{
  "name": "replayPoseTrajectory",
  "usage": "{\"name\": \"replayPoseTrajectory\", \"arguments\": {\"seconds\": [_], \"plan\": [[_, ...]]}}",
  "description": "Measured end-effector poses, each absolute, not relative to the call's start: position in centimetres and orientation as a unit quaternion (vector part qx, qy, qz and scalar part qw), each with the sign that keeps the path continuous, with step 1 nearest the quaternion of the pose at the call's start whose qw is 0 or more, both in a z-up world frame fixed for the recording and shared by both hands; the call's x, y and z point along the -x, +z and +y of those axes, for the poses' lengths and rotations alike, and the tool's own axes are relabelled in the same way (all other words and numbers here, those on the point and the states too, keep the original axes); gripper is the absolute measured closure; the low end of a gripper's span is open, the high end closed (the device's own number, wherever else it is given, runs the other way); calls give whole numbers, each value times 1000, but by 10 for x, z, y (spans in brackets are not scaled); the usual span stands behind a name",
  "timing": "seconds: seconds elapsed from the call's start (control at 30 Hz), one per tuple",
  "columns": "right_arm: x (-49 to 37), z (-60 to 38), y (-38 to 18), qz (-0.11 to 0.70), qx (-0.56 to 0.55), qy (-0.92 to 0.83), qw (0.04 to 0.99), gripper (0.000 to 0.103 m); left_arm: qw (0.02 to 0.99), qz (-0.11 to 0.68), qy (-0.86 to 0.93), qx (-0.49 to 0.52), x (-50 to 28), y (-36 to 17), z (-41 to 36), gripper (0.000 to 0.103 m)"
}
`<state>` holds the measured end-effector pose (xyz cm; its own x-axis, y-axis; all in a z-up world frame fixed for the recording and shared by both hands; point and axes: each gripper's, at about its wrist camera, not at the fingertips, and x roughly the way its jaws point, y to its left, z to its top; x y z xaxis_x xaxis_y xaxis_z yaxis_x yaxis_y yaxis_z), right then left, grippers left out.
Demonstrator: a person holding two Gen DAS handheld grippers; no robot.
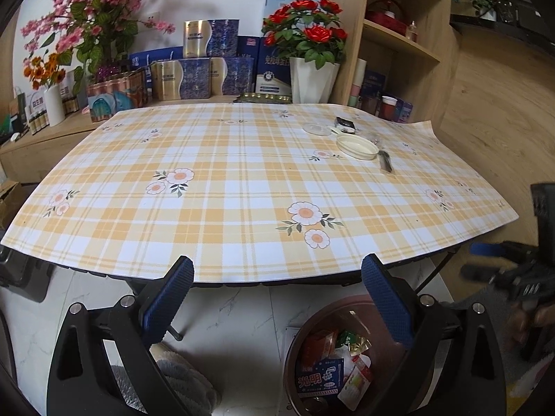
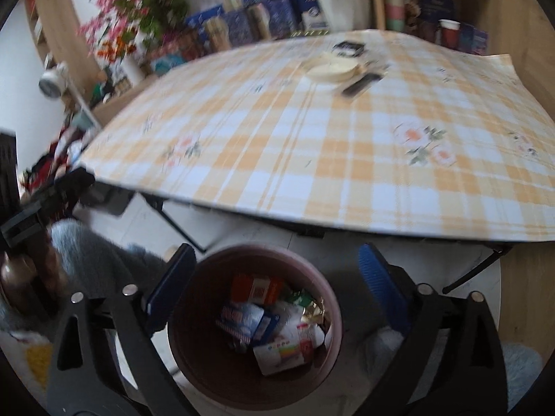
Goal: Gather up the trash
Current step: 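Move both tools back over the table toward the remaining trash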
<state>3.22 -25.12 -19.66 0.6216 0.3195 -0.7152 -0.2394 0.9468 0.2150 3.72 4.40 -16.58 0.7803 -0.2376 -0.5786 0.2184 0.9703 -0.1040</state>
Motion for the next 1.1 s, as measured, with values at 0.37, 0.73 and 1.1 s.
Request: {"name": "replayPoseTrajectory", "arguments": {"seconds": [0.37, 0.73, 1.1], "plan": [[-111, -310, -143, 378, -50, 138, 914, 8, 940, 314, -127, 30, -67, -151, 38, 8], [-277, -352, -140, 368, -108, 111, 917, 13, 939, 313, -139, 36, -132, -130, 4, 8], [-360, -355, -174, 402, -145, 103, 898, 35, 927, 331, -179, 12, -186, -133, -36, 8]]}}
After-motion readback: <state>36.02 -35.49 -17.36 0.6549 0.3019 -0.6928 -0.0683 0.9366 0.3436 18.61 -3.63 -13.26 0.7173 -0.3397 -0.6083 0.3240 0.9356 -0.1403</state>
